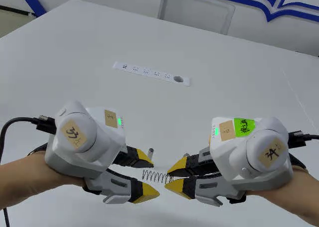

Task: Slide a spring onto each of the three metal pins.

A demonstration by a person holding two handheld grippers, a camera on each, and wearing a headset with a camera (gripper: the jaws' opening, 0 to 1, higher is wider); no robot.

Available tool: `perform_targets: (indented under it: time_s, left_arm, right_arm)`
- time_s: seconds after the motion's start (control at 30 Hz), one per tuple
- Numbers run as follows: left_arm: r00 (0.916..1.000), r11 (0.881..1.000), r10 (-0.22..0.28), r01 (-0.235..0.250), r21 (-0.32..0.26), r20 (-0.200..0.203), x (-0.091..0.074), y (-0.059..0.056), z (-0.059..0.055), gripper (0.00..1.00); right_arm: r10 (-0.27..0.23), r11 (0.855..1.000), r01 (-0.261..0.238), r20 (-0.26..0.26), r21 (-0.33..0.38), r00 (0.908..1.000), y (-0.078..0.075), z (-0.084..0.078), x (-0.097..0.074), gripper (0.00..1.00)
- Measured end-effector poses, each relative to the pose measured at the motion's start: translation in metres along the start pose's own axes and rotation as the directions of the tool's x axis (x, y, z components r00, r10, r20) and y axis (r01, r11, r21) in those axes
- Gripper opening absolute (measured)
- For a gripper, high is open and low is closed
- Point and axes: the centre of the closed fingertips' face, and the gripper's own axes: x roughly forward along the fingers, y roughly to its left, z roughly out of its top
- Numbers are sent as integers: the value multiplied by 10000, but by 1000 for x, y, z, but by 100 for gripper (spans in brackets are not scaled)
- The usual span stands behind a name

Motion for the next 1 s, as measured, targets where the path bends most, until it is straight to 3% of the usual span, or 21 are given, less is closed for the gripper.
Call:
perform_targets:
  time_s: [0.2, 0.27, 0.43, 0.6, 0.73, 1.0]
  left_arm:
    - [9999, 9998, -113, 113, 144, -4, 1, -5, 3, 19]
    - [9996, 9992, -188, 195, 342, -203, 1, -8, 2, 15]
    - [9987, 9962, -236, 273, 829, -452, 3, -12, 0, 13]
    - [9980, 9970, -508, 529, 558, -388, 3, -17, 2, 11]
    - [9977, 9951, -581, 606, 777, -335, 2, -19, 3, 11]
    - [9963, 9919, -806, 833, 961, -307, 0, -23, 6, 11]
  right_arm:
    - [83, 9999, -83, 22, -101, 10000, 4, 1, -3, 10]
    - [180, 9995, -181, -42, -239, 9998, 7, 1, -3, 10]
    - [261, 9986, -269, -174, -454, 9995, 9, 0, -4, 10]
    - [350, 9971, -363, -195, -665, 9992, 11, -1, -6, 11]
    - [349, 9973, -353, -85, -646, 9994, 13, -2, -6, 11]
    - [862, 9949, -865, -82, -528, 9962, 14, -5, -5, 12]
